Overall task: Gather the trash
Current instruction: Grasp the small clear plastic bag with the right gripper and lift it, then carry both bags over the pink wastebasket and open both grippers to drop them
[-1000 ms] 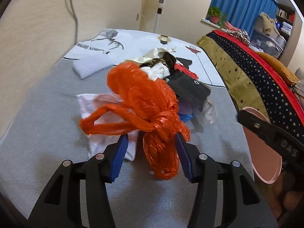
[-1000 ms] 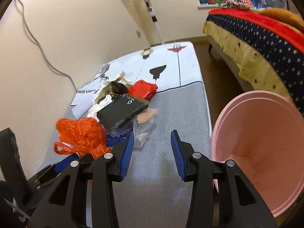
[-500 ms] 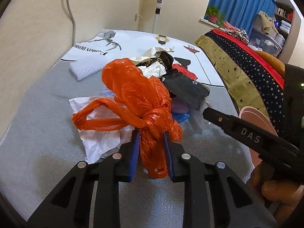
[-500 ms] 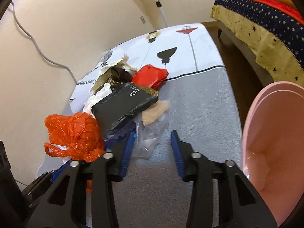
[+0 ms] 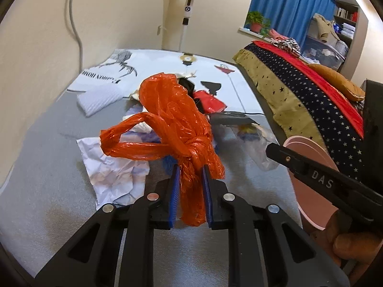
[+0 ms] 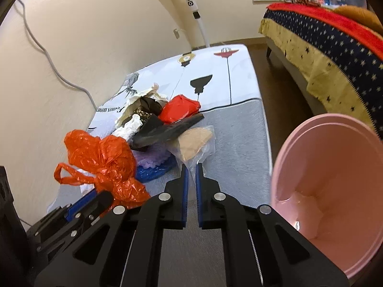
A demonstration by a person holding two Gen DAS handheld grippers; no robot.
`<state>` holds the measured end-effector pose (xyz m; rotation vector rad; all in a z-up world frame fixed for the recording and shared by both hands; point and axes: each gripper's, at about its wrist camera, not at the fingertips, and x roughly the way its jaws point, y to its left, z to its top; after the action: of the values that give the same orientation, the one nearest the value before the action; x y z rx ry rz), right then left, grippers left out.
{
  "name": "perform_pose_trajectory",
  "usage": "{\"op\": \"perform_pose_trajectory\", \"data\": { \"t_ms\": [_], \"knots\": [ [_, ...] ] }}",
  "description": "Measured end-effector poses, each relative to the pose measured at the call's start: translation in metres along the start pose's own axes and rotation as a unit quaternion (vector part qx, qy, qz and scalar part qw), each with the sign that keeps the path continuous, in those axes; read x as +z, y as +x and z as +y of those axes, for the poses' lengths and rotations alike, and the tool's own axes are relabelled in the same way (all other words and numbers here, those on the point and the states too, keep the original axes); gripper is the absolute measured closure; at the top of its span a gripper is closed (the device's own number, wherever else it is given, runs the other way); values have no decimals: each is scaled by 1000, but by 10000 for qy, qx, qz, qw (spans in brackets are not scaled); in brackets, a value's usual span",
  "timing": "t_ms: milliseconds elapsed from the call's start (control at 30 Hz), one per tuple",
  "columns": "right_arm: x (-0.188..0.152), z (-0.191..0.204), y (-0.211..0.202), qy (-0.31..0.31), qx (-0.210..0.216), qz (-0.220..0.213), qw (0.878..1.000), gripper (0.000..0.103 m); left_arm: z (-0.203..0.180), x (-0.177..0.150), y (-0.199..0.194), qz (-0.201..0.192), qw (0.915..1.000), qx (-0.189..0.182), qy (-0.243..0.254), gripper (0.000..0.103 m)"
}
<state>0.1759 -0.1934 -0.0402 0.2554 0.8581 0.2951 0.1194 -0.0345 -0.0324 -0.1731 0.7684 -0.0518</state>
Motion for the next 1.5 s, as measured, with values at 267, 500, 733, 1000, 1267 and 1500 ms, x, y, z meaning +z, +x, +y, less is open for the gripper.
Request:
{"op": "perform_pose_trajectory", "data": {
  "t_ms": [267, 500, 733, 1000, 1267, 1500],
  "knots": [
    [-6, -3, -40, -121, -368, -224, 9990, 97, -9, 2, -19, -193, 9996, -46, 196, 85],
    [-12, -10, -73, -118, -683, -428, 9967, 97, -19, 2, -31, -320, 9986, -151, 381, 85],
    [-16, -22, -106, -55, -1057, -793, 9912, 97, -37, 2, -41, -382, 9972, -379, 517, 85],
    [-19, -55, -146, 451, -1683, -1327, 9757, 97, -73, 2, -41, -465, 9933, -562, 892, 85],
    [-28, -76, -156, 686, -2112, -1571, 9623, 97, -92, 5, -30, -463, 9913, -731, 994, 85],
    [-33, -89, -158, 858, -2484, -1737, 9491, 97, -109, 5, -17, -389, 9889, -904, 1109, 85]
  ]
}}
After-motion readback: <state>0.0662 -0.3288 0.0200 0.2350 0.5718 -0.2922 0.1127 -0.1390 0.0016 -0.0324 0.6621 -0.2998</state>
